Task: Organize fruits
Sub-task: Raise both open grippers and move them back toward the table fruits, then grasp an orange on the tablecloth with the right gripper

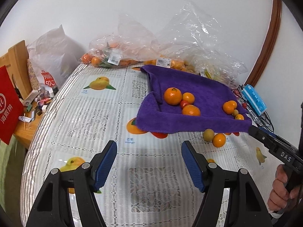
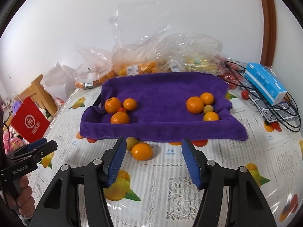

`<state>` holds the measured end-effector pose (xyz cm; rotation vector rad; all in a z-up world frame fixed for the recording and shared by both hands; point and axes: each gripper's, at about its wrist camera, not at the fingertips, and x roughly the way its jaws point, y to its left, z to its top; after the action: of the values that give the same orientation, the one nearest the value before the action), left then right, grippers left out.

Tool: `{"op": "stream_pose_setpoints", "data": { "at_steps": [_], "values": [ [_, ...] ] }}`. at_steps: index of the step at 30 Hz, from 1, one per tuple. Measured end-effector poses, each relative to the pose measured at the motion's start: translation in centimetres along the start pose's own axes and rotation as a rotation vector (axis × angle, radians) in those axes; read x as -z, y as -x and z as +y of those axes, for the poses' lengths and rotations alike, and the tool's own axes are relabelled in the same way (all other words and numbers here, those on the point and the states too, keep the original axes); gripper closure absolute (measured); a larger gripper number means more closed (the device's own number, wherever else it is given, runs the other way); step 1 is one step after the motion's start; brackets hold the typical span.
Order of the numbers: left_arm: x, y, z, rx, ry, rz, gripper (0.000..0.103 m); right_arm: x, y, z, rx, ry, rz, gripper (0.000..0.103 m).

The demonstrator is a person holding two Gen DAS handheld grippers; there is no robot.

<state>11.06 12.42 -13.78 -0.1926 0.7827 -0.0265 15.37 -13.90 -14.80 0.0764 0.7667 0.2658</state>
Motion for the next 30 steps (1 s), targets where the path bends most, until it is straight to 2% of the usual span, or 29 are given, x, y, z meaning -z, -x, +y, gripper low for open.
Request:
{"op": "stream_pose_setpoints", "data": {
  "at_steps": [5, 11, 18, 24, 30],
  "values": [
    [0.6, -1.1, 1.1, 0.005, 0.003, 0.018, 0.035, 0.4, -2.0, 0.9, -0.008, 0.007, 0.031, 0.049],
    [1.1, -3.0, 1.7, 0.034, 0.008, 0.07, 0.035, 1.7, -4.9, 1.9, 0.003, 0.044, 0.083, 0.049],
    [1.3, -4.1, 1.9, 0.065, -0.009, 0.088, 0.035, 2.4, -7.3, 2.1, 0.022, 0.056, 0.113, 0.049],
    [1.3, -4.8, 1.8, 0.083, -0.029, 0.11, 0.035, 2.8, -8.8, 2.1, 0.028, 0.047, 0.143, 0.054],
    [1.1, -5.3, 1.9, 0.109, -0.012, 0.128, 0.035, 2.8, -9.3, 2.4, 0.043, 0.077, 0.125, 0.054]
  ]
}}
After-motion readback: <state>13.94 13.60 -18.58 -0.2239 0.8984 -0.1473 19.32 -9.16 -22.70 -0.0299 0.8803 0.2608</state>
